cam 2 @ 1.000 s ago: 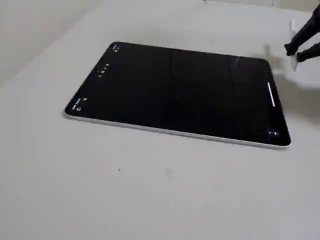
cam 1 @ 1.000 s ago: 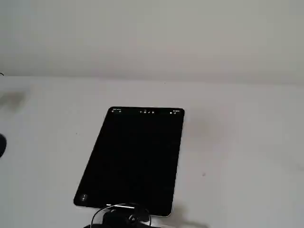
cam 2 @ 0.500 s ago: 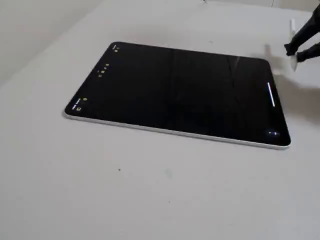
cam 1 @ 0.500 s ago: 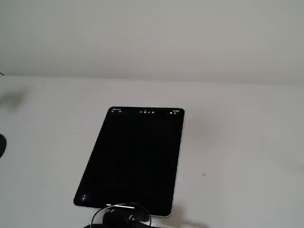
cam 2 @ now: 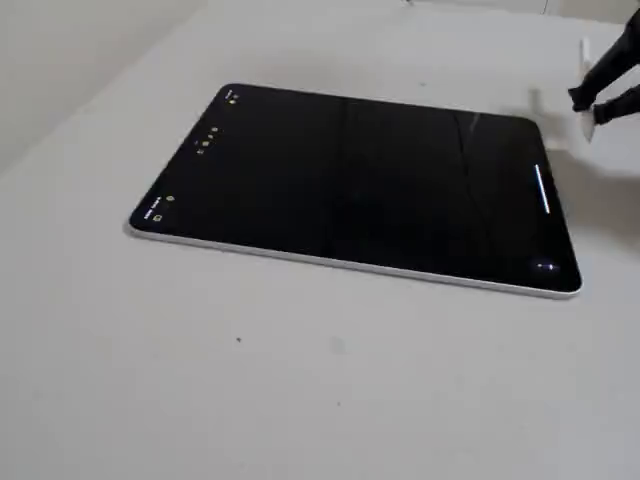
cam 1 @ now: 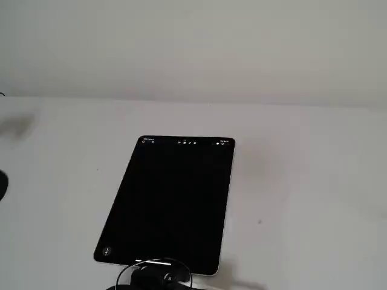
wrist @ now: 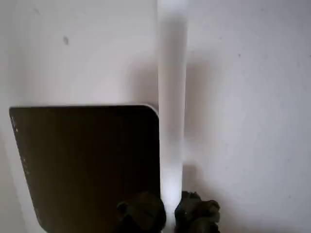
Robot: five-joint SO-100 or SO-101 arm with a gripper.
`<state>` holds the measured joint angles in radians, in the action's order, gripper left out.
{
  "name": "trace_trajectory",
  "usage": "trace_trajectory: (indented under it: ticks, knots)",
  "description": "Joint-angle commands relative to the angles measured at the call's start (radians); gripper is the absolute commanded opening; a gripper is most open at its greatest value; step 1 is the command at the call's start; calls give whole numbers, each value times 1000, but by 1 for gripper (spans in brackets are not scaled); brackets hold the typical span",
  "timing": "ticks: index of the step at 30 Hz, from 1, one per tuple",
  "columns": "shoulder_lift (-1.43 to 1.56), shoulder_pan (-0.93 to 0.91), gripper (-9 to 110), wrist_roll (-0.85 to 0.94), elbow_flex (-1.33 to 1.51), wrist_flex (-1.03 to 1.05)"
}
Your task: Draw a circular shape on the ipad using the apple pencil
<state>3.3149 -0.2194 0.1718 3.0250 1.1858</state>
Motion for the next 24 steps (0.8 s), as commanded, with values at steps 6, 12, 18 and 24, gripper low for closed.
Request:
trace_trajectory:
  ticks: [6,12,18,24]
  knots:
    - [6,-3,0,-11,-3,-26]
    - [6,-3,0,-11,-3,-26]
    - [6,-3,0,-11,-3,-26]
    - [6,28,0,97,3,-100]
